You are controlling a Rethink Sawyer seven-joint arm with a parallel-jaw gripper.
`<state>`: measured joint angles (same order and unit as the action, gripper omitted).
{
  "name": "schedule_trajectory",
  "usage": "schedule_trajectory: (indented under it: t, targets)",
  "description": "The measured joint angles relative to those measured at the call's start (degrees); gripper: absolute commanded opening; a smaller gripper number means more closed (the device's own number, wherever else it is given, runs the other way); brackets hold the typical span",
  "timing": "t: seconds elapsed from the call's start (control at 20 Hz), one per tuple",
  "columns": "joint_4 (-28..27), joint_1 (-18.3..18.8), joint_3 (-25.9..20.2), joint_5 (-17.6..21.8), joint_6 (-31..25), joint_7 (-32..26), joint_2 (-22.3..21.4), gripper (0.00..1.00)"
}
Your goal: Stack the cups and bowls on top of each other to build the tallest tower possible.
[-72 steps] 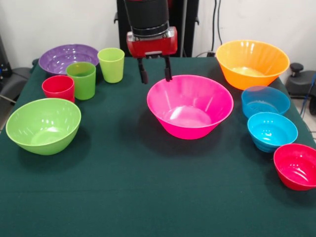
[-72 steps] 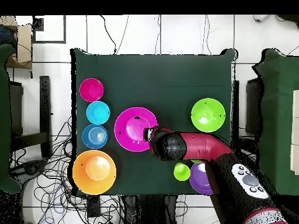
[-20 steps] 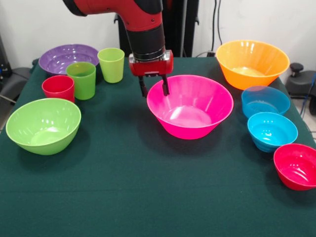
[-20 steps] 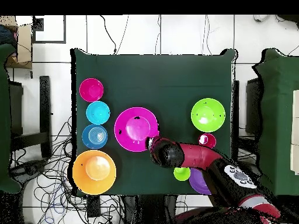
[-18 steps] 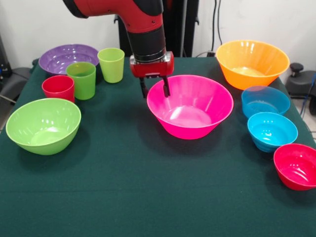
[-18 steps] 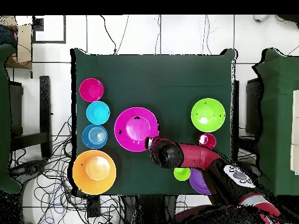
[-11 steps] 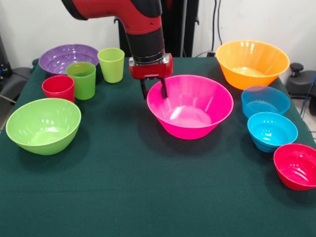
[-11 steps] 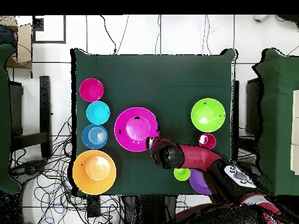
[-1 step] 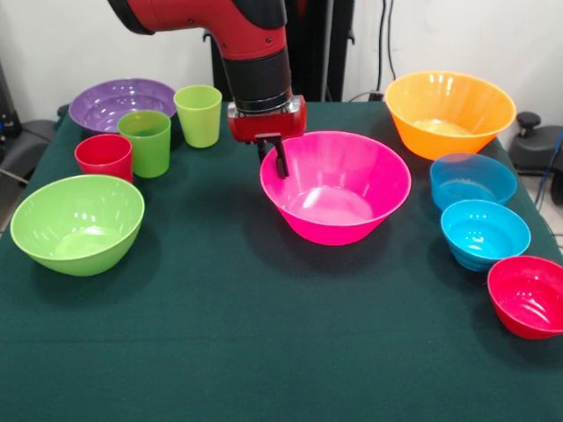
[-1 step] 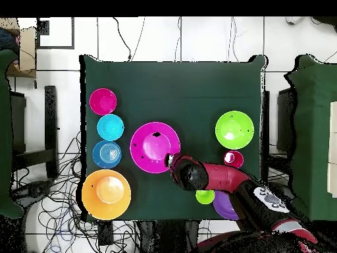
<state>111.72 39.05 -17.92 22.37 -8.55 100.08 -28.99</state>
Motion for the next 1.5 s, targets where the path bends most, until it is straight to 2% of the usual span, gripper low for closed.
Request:
schedule_trajectory:
  t: [0.25, 0.6, 0.9, 1.5]
  targets:
    - [-0.1, -1.0, 0.9, 0.0, 0.0, 0.0, -0.2, 0.00]
    - [-1.3, -6.7, 5.1, -1.7, -1.2, 0.2, -2.0, 0.00]
    - [-2.4, -10.9, 7.9, -3.4, -5.0, 0.2, -4.5, 0.00]
    - [-4.0, -13.1, 13.2, -3.8, -11.7, 0.2, -7.6, 0.00]
